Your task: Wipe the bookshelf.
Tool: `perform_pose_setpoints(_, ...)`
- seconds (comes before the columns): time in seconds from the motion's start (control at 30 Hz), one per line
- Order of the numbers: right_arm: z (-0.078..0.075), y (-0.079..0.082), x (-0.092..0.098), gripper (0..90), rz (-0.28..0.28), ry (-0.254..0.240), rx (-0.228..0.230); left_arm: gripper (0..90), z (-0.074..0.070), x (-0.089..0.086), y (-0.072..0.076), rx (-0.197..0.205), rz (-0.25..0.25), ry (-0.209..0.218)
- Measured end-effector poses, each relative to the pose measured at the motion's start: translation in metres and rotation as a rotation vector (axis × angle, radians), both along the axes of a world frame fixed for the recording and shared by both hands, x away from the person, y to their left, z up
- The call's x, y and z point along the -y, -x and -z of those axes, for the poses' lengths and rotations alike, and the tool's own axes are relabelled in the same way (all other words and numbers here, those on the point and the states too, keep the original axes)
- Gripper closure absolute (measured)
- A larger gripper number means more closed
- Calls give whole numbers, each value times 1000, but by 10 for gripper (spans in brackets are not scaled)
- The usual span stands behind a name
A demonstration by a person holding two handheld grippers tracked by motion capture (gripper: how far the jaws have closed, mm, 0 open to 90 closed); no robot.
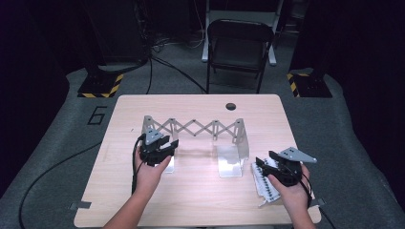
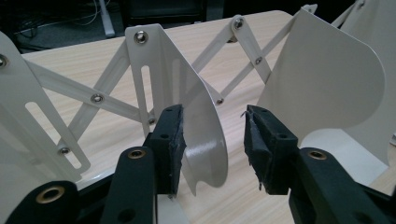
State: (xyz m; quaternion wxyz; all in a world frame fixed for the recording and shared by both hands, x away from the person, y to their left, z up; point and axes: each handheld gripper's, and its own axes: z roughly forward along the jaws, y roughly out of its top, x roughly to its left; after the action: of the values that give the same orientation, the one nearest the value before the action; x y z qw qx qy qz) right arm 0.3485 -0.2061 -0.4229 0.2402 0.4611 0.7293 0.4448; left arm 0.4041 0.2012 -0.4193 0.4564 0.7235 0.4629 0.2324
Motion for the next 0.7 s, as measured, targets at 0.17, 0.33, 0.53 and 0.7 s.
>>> perform_pose_setpoints(0.17, -7, -7, -10, 396, -37, -26, 3, 604, -3, 1, -7, -2, -11, 4)
perform_pose_setpoints(0.33, -20, -10, -16, 397, -54, -57, 36, 659, -4, 2, -13, -5, -19, -15)
perform_pose_setpoints(0.53, -26, -19, -29, 397, -83, -49, 30, 708, -5, 6, -18, -9, -17, -22)
perform_pose_setpoints(0.7, -23, -29, -41, 442, -87, -21, 24, 737, -6, 8, -21, -14, -20, -32)
